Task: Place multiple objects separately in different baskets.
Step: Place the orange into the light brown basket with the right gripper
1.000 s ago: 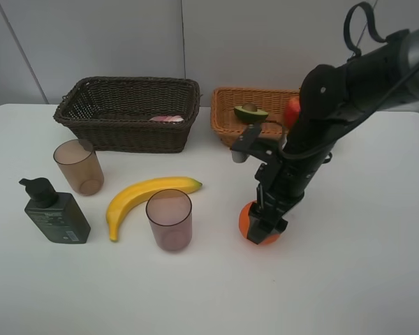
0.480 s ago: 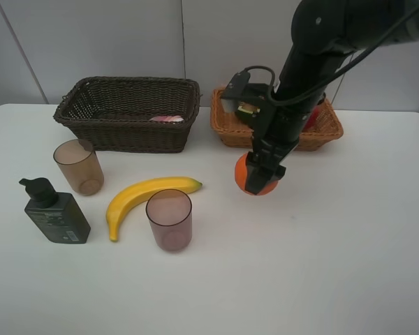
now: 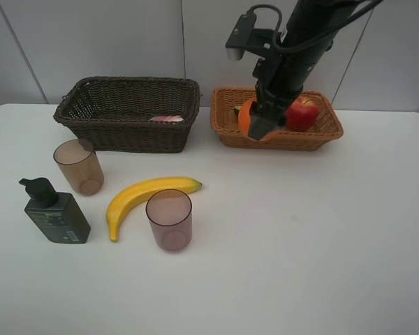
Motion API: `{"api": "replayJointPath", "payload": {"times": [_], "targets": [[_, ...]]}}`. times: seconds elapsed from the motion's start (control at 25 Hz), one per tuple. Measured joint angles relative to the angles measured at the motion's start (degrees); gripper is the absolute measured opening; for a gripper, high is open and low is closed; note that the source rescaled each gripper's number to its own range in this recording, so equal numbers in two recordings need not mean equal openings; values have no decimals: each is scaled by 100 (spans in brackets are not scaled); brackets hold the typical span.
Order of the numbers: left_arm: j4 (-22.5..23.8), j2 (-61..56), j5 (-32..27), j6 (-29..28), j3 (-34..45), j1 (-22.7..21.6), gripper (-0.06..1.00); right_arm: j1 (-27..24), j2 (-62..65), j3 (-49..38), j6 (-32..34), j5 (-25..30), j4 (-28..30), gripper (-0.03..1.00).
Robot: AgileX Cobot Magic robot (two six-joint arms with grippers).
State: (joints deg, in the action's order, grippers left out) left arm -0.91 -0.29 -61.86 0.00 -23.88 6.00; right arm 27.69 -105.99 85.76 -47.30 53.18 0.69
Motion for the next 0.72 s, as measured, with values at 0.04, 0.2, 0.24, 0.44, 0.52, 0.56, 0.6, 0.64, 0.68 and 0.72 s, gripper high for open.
{"api": "replayJointPath", "payload": {"times": [0.04, 0.2, 0.24, 0.44, 0.52, 0.56, 0.6, 0.64, 0.68, 0.72], "targets": [[0, 0, 0, 0, 0, 0, 100, -58, 0, 0, 0, -144, 0, 63], [0, 0, 0, 0, 0, 0, 100, -259, -24, 11, 0, -731, 25, 63], [0, 0, 0, 0, 0, 0, 100, -302, -52, 11, 0, -908, 26, 63], [0, 0, 0, 0, 0, 0, 100, -516, -309, 28, 0, -1737, 34, 63], [0, 0, 0, 0, 0, 0, 100, -575, -448, 28, 0, -1995, 41, 63], [0, 0, 0, 0, 0, 0, 100, -588, -513, 28, 0, -2116, 41, 63], [0, 0, 0, 0, 0, 0, 100, -619, -564, 28, 0, -2233, 41, 63], [0, 0, 0, 0, 0, 0, 100, -640, -625, 28, 0, -2320, 41, 63], [0, 0, 0, 0, 0, 0, 100, -657, -681, 28, 0, -2421, 45, 63], [0, 0, 0, 0, 0, 0, 100, -693, -727, 28, 0, -2499, 52, 63]]}}
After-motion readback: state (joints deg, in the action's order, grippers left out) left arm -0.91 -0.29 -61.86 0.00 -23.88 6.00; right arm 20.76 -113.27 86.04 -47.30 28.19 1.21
